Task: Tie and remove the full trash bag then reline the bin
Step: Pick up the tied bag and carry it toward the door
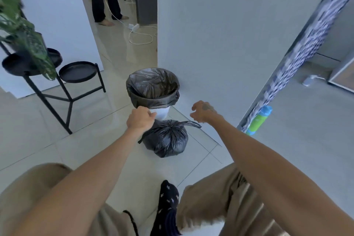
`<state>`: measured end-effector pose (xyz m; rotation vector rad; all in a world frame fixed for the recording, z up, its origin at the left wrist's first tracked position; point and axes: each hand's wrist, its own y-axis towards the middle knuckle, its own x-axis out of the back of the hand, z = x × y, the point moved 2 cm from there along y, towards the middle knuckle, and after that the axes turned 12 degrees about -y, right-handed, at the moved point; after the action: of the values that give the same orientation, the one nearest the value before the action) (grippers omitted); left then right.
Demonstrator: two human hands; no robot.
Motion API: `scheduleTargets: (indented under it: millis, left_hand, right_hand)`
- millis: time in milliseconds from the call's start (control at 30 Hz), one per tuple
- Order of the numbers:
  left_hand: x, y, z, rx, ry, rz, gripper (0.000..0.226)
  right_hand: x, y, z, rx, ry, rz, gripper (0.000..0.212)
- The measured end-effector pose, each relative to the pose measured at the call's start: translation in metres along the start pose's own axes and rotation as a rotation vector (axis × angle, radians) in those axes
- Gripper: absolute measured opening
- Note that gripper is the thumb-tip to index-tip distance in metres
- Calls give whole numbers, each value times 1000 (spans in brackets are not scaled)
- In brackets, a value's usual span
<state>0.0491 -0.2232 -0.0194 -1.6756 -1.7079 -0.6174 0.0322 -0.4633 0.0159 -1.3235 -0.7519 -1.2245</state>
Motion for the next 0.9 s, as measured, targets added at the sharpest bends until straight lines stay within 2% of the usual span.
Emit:
scheduleTargets:
  millis: [100, 267, 533, 600, 733, 767, 833, 900]
  left_hand:
    - [-1, -9, 5, -24, 25, 11, 24]
    - [-14, -4, 16, -44, 68, 54, 18]
    - [-82, 44, 57, 40, 229, 150, 23]
    - [-95, 61, 68, 69, 267, 142, 26]
    - [-118, 86, 88, 139, 338, 166, 43]
    - [-122, 90, 91, 170, 338, 176, 46]
    - [-126, 90, 95, 219, 304, 211, 54]
    - [-126, 85, 95, 289, 244, 249, 59]
  right_hand:
    - [-3, -12, 3, 26, -44, 18, 36]
    - [-26, -8, 0, 57, -79, 52, 41]
    - [-103, 83, -20, 113, -133, 162, 43]
    - [-117, 114, -18, 125, -170, 198, 51]
    - [-147, 164, -15, 166, -348, 298, 85]
    - [-154, 173, -15, 156, -398, 334, 88]
    - [-164, 178, -17, 142, -498, 368, 83]
    - [-164, 173, -19, 147, -517, 374, 63]
